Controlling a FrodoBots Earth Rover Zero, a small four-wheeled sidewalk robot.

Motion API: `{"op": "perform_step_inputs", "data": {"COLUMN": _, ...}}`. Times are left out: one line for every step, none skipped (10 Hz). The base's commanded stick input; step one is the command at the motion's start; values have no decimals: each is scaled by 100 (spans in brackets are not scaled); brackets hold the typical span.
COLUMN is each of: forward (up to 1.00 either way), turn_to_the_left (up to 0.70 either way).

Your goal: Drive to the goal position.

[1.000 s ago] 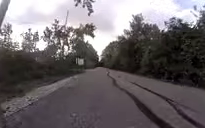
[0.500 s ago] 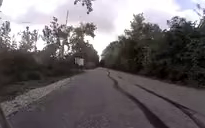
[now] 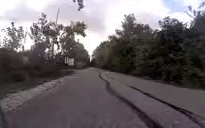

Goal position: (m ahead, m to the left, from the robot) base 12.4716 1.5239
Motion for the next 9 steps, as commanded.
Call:
{"op": "perform_step_inputs", "data": {"forward": 70, "turn_to_the_left": 0}}
{"op": "perform_step_inputs", "data": {"forward": 70, "turn_to_the_left": 0}}
{"op": "perform_step_inputs", "data": {"forward": 70, "turn_to_the_left": 0}}
{"op": "perform_step_inputs", "data": {"forward": 70, "turn_to_the_left": 0}}
{"op": "perform_step_inputs", "data": {"forward": 70, "turn_to_the_left": 0}}
{"op": "perform_step_inputs", "data": {"forward": 70, "turn_to_the_left": 0}}
{"op": "perform_step_inputs", "data": {"forward": 70, "turn_to_the_left": 0}}
{"op": "perform_step_inputs", "data": {"forward": 70, "turn_to_the_left": 0}}
{"op": "perform_step_inputs", "data": {"forward": 70, "turn_to_the_left": 0}}
